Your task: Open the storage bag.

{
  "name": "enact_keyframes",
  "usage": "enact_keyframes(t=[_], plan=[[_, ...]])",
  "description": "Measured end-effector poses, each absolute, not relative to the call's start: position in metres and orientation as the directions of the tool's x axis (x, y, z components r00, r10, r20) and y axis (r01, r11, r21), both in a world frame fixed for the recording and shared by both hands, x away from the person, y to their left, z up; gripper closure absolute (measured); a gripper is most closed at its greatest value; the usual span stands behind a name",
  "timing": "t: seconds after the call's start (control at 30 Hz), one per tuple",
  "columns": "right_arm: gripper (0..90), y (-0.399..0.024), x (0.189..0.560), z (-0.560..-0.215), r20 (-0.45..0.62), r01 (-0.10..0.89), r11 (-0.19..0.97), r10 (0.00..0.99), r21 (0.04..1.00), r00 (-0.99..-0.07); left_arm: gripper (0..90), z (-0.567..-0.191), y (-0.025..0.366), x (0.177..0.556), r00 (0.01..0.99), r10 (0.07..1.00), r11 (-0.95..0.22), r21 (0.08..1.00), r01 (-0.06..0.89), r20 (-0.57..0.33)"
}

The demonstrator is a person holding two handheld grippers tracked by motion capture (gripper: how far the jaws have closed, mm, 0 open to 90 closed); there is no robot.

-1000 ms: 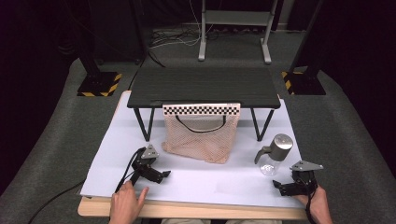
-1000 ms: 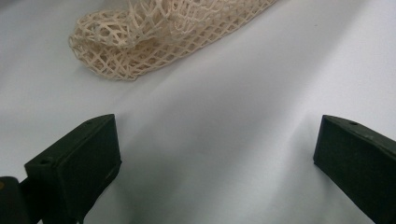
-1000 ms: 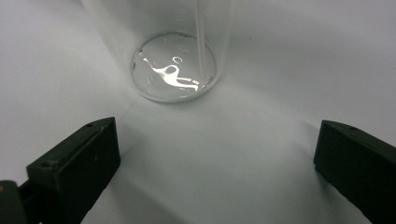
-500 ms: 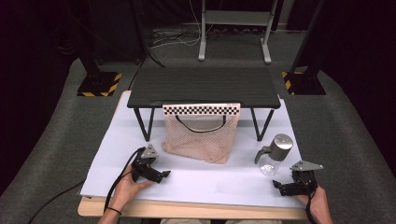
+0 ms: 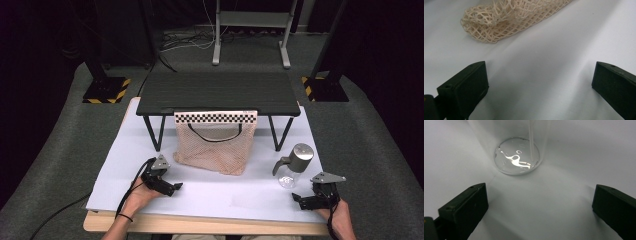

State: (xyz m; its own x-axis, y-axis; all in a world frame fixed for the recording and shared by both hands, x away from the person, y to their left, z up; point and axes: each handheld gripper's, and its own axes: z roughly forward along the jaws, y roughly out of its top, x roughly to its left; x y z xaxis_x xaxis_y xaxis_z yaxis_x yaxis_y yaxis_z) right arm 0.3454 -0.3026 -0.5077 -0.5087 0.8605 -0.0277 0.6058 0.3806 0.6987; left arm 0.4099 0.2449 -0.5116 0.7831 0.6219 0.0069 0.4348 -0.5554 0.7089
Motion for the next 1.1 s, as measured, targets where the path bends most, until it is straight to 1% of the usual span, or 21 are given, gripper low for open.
enact_keyframes(t=[0.17,0.37,0.43,0.63,0.97,1.1], plan=[[0.0,-0.303,0.345,-0.508,-0.027,0.605,0.379,0.861,0.701,-0.508,0.2,-0.510,0.246,0.412,0.788,0.616,-0.549,0.717,0.430,-0.001],[0.0,-0.303,0.345,-0.508,-0.027,0.604,0.379,0.860,0.701,-0.509,0.3,-0.498,0.244,0.413,0.784,0.621,-0.537,0.732,0.419,0.007],[0.0,-0.303,0.345,-0.508,-0.025,0.605,0.378,0.861,0.700,-0.509,0.3,-0.492,0.240,0.412,0.785,0.619,-0.546,0.734,0.404,0.029],[0.0,-0.303,0.345,-0.508,-0.024,0.606,0.378,0.861,0.700,-0.509,0.3,-0.478,0.230,0.411,0.794,0.606,-0.543,0.756,0.367,0.050],[0.0,-0.303,0.345,-0.508,-0.028,0.603,0.380,0.860,0.702,-0.510,0.3,-0.461,0.215,0.409,0.825,0.560,-0.566,0.763,0.313,0.077],[0.0,-0.303,0.345,-0.508,-0.027,0.603,0.379,0.860,0.702,-0.509,0.3,-0.454,0.211,0.407,0.848,0.522,-0.575,0.772,0.270,0.091]])
